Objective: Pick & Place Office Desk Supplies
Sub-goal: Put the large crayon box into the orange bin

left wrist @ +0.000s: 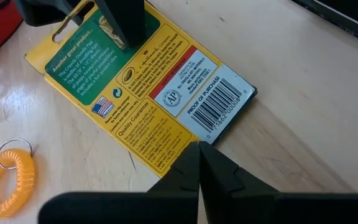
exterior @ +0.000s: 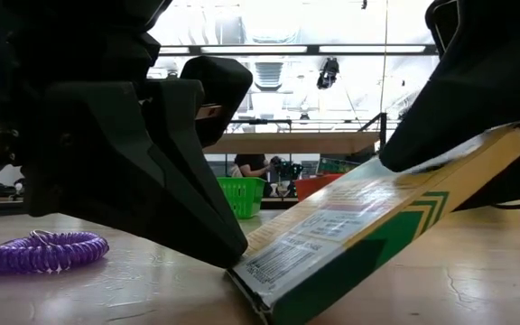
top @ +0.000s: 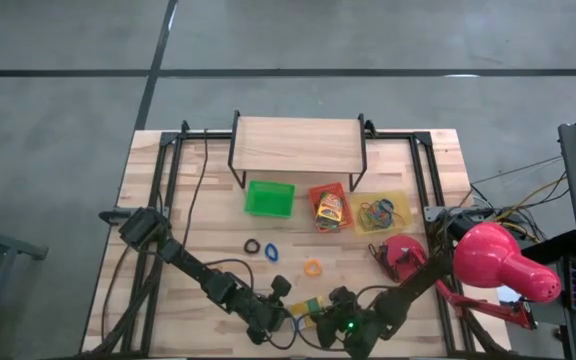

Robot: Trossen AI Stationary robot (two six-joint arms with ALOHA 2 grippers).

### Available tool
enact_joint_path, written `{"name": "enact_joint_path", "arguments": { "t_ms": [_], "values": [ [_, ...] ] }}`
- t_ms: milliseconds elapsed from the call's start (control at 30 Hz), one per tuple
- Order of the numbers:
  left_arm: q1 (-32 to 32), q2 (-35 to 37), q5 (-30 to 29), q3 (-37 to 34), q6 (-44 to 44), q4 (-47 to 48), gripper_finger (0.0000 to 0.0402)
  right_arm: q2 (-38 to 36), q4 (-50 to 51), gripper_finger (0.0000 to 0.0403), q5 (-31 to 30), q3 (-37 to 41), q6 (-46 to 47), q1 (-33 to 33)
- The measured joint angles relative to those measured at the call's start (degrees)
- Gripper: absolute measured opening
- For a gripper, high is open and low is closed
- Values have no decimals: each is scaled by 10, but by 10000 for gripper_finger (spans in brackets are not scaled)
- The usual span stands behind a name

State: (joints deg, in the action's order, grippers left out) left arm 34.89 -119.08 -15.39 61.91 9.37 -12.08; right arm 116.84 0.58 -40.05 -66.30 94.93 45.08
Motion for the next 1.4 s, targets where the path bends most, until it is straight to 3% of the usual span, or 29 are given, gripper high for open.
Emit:
{"name": "enact_joint_path", "arguments": {
  "t_ms": [433, 733, 1400],
  "values": [
    [0, 0, 0, 0, 0, -4, 5, -1, -3, 52, -1, -1, -1, 0],
    [0, 0, -1, -1, -3, -19, 8, -1, 1, 59, -2, -1, -7, 0],
    [0, 12, -7, -1, -5, -27, 133, -1, 0, 57, 0, -1, -11, 0]
  ]
}}
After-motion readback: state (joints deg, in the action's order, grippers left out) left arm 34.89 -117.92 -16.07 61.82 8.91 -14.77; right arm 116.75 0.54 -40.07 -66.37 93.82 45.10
